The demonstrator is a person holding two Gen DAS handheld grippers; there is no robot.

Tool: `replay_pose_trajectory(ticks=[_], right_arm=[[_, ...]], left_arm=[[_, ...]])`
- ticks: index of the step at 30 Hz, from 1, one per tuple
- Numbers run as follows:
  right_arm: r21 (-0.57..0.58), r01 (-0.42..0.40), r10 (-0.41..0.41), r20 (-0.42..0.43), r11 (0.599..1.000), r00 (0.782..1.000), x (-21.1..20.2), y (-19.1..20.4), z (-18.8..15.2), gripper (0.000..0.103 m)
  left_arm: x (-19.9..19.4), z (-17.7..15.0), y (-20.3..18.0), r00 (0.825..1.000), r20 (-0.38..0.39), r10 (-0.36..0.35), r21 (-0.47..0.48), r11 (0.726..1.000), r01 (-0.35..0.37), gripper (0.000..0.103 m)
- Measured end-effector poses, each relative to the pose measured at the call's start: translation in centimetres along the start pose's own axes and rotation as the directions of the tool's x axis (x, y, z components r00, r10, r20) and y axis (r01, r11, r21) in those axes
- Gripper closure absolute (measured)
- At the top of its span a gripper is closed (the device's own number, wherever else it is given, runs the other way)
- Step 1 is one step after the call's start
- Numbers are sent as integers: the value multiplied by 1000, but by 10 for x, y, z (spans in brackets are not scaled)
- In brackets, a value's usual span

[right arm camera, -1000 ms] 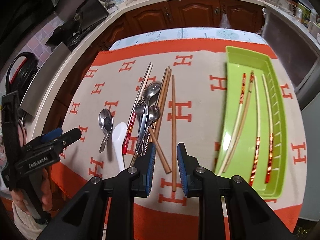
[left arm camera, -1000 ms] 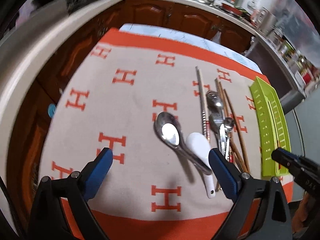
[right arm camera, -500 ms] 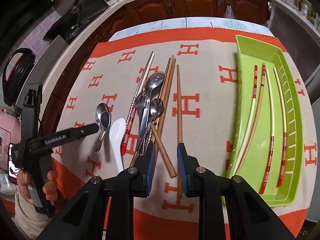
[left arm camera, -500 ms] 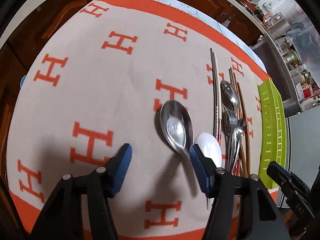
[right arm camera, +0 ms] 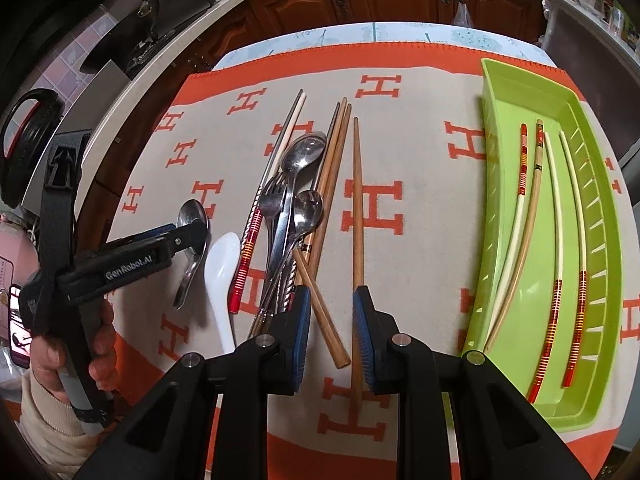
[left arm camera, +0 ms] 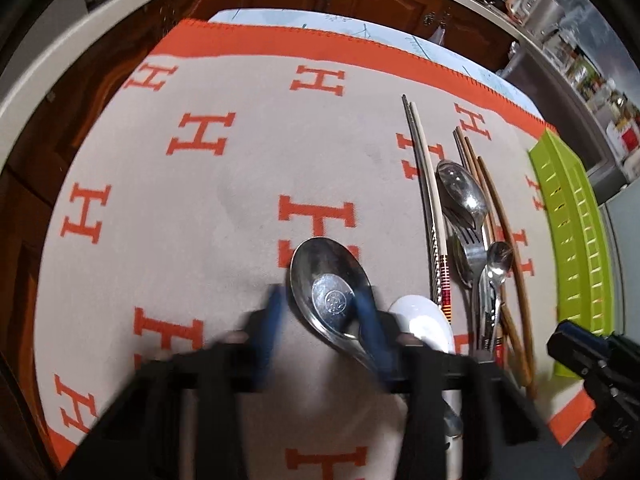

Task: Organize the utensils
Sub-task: 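Grasp a steel spoon by its bowl with the left tool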

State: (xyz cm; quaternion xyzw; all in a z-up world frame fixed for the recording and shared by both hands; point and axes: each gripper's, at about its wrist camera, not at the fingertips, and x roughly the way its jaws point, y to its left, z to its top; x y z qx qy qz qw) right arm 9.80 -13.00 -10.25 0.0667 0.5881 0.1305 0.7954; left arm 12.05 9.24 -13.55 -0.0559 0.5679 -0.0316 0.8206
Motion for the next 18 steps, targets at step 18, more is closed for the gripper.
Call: replay_pose_trajectory(ticks=[18], right_arm=[[-34,-191,190,-37,981,981,16,25,10,81]], left_arm=[[-24,-24,32,988,-36,-150,-75,986,147,103]])
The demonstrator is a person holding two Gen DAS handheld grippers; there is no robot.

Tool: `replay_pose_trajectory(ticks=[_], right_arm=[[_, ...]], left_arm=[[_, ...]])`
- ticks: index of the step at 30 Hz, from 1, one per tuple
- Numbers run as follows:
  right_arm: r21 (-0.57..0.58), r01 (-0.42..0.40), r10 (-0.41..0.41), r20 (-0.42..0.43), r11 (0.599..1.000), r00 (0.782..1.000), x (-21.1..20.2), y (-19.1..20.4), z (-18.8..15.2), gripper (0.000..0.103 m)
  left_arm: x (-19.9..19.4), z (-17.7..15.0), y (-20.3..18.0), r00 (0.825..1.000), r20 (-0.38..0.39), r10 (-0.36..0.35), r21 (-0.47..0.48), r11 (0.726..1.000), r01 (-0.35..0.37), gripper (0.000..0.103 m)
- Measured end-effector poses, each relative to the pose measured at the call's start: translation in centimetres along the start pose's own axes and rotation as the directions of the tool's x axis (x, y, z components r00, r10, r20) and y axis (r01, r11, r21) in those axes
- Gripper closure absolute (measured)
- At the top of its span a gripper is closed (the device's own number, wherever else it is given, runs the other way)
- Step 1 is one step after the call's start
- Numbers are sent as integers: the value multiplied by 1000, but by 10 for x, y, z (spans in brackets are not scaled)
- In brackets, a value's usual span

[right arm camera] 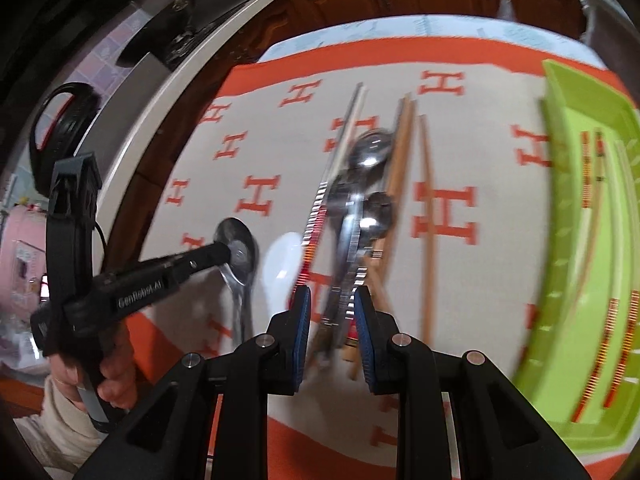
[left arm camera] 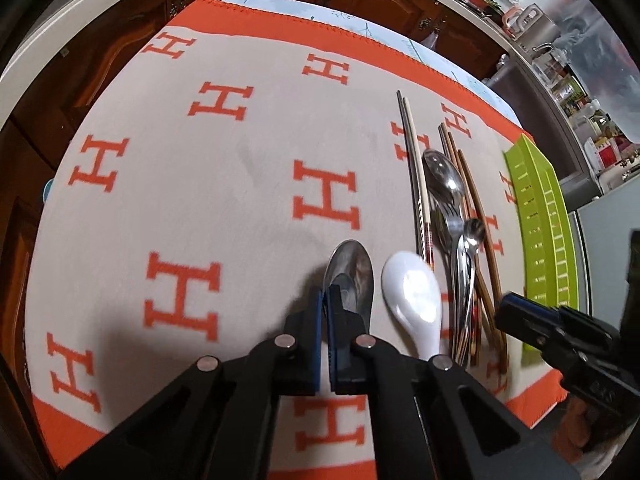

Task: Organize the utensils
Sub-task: 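Grasp a steel spoon by its bowl with the left tool, then grasp the white ceramic spoon with the right tool while the left holds the steel spoon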

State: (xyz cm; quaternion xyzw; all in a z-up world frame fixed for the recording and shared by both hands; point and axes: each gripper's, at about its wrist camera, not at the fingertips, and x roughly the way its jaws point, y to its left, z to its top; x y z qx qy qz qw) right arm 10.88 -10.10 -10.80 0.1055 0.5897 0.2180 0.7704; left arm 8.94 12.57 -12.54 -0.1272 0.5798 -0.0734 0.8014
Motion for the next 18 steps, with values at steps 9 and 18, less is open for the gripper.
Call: replay_pose_trajectory(ticks=[9,18], right_arm=[[28,-123,125,-92,992,988,47,18,2,81],[-34,-93,91,-53,995,994,60,42,5,81]], left_arm=[[-8,-15,16,998,-17,-55,-14,998,54,103],[-3,-15,20,995,-22,-96,-34,995,95,103]])
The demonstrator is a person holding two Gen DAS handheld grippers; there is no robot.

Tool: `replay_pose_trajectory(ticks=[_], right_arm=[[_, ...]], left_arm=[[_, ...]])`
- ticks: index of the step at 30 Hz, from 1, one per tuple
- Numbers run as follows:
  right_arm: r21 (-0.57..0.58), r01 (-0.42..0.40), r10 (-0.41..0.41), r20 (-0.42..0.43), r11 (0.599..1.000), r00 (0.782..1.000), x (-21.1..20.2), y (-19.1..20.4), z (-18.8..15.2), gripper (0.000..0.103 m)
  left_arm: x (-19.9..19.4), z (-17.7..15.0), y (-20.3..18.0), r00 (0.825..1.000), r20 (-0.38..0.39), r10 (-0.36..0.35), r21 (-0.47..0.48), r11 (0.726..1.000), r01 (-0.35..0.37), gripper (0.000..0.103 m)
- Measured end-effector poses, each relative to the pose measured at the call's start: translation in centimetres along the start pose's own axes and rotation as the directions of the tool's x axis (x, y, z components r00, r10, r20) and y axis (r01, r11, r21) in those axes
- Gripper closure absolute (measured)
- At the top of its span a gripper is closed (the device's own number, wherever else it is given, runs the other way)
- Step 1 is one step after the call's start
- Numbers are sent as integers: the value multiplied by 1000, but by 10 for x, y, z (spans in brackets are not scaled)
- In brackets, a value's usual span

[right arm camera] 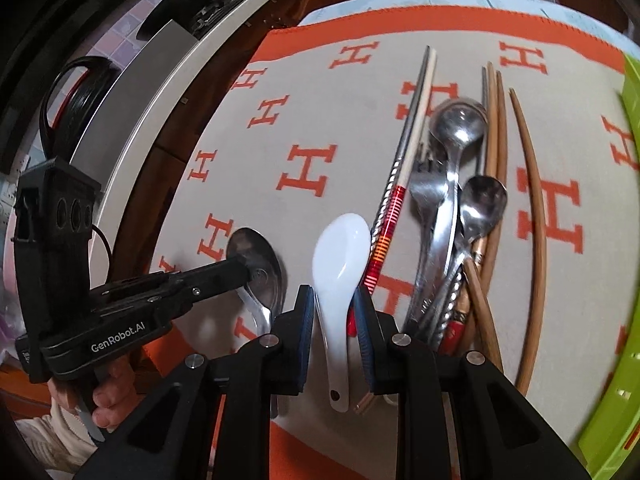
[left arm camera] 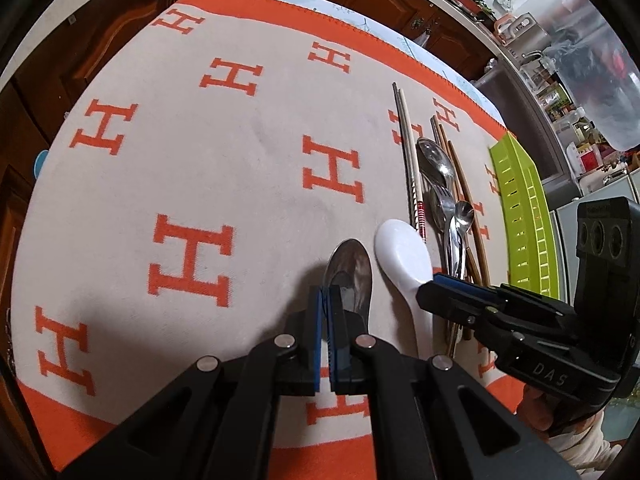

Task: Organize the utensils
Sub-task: 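Grasp the white ceramic spoon with the right tool while the left holds the steel spoon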

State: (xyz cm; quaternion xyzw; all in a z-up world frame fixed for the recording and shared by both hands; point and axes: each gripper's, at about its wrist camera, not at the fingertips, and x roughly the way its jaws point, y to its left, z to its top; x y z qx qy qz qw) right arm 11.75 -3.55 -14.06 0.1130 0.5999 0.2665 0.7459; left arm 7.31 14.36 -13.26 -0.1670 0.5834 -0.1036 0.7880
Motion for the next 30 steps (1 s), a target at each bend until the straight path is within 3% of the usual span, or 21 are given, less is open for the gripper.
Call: replay_pose_trajectory(ticks=[9,15,18,24,27,29,30], right_arm=[[7,-29,30,-25,1000,999,18,5,9,81],[0,-10,10,11,1000,1000,15,3,6,86],[-20,-5,6,28,1000,1000,6,4,1,96],[-31,19,-17,64,999,998,-10,3,-4,96],[-24,22,-20,73,999,997,-14,1,-5,96],[-21,18,-17,77,1000,997,-17,0,-5,96],[-21,19,-18,79,1000,997,-17,-1,-5,96]], left_arm=[[3,-1,1,1000,-9,-24,-15,1000,24,103],[6,2,2,999,-16,-37,-26,999,37,102],[9,4,0,999,-21,-40,-27,999,39,98],[14,6,-4,999,-27,-44,-24,999,43,85],[17,7,-9,999,-17,-37,-7,999,37,87],[20,7,-13,1000,-13,-11,22,1000,11,99],[21,6,-14,1000,-7,-4,33,999,4,100]])
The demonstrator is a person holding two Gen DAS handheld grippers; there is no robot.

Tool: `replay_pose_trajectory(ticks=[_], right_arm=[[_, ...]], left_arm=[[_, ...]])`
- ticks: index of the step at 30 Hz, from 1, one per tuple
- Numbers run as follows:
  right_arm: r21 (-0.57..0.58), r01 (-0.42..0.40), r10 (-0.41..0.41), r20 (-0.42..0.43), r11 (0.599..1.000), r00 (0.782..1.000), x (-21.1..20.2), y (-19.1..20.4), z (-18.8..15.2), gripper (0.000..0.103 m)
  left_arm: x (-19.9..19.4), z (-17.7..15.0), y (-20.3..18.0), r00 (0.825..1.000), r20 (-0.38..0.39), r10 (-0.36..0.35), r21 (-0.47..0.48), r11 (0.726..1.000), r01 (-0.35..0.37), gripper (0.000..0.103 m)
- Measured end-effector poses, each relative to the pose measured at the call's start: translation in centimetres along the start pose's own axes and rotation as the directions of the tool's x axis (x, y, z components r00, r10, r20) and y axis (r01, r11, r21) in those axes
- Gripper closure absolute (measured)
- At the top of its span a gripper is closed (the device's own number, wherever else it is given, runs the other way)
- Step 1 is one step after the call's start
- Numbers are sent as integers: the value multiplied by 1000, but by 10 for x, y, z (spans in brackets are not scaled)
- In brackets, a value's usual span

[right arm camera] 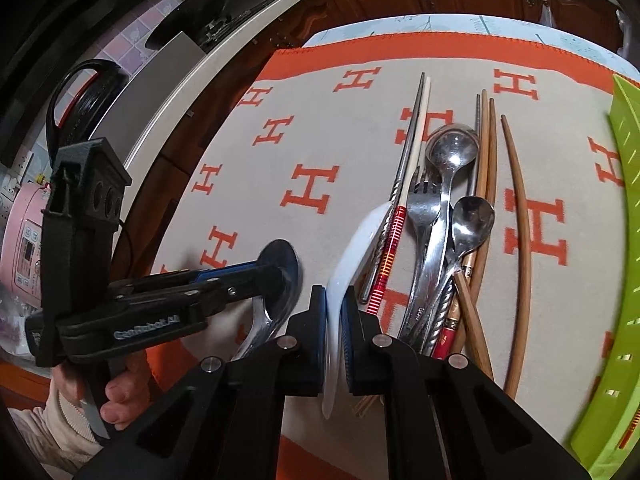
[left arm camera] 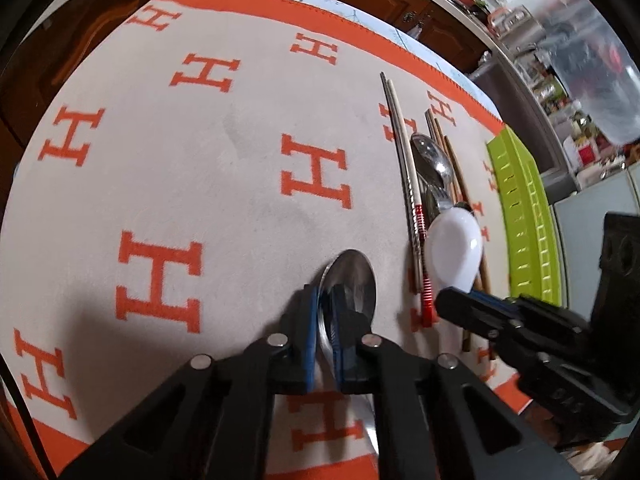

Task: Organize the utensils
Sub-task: 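Grasp the white ceramic spoon with the right tool while the left holds the steel spoon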

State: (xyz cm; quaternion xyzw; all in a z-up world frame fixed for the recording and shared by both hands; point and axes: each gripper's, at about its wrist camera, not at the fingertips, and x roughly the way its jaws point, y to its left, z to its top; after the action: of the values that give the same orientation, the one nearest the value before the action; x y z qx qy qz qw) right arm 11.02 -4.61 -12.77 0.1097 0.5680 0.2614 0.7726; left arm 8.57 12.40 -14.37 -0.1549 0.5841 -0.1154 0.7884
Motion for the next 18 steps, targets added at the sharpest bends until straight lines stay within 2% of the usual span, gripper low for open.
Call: replay_pose_trajectory(ticks=[3,12,18], right_arm=[[6,2,-2,7,1000,1000,-7,-3,-1,96],[50,-7,2,94,999,996,-58,-20,-4,96],[97,59,-75,174,994,982,-116,-46,-14,96]], left_arm=[[-3,-1,-7,1000,16,13,30,999,-13,103],[-21,3,-26,998,19,-68,32,997,67,103],[-43,8,-60,991,39,-131,88,988,127,103]])
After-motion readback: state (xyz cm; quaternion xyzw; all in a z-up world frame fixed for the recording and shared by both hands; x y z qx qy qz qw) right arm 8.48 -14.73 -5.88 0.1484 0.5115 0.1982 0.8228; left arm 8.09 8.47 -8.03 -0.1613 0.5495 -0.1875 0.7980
